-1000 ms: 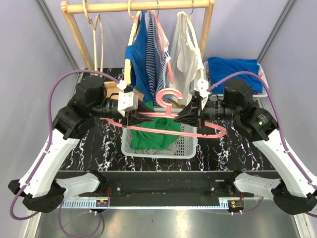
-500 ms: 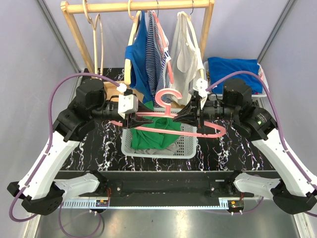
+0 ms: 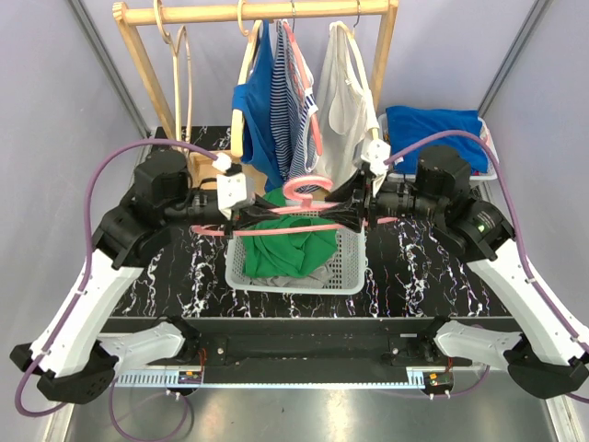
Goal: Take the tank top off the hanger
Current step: Place the hanger at the clothesline.
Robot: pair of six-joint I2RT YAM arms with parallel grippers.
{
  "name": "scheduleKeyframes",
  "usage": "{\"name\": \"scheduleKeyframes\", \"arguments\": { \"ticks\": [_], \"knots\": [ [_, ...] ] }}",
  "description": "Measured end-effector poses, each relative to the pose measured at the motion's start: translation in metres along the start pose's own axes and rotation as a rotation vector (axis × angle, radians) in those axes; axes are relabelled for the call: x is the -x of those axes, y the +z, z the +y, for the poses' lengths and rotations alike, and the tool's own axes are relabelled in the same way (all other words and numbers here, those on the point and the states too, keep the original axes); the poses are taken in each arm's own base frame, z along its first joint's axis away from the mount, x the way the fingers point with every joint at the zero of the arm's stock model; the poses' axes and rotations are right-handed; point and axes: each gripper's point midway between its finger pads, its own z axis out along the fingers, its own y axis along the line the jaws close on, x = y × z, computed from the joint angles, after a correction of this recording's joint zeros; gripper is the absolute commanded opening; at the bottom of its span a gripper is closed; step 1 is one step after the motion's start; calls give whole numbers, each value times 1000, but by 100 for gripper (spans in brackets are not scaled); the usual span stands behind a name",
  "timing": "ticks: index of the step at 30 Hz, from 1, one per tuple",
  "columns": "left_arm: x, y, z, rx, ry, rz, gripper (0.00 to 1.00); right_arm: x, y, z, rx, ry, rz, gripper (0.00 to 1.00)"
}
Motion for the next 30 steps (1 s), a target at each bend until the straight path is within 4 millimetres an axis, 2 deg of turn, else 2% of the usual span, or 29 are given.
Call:
{"name": "scheduleKeyframes", "arguments": {
  "ticks": [1, 4, 8, 10, 15, 20, 25, 30],
  "knots": [
    [-2, -5, 4, 35, -12, 12, 0, 2, -1, -5, -33, -9, -11, 64],
    [-8, -29, 12, 167, -50, 48, 0, 6, -14, -17, -149, -53, -53, 68],
    [-10, -66, 4, 336, -30, 40, 0, 7, -40, -22, -278, -81, -89, 70],
    [-8, -85, -4, 405, -15, 23, 0, 10, -50, -25, -330, -89, -108, 70],
    [14, -141, -16, 628, 49, -62, 0, 20, -68, -34, -434, -104, -156, 70],
    [34, -178, -7, 804, 96, -89, 0, 19, -68, -38, -455, -90, -152, 69],
    [50, -202, 11, 958, 140, -127, 0, 11, -58, -42, -448, -49, -129, 68],
    [47, -215, 33, 1100, 120, -131, 0, 5, -53, -44, -444, -19, -108, 68]
  ]
}}
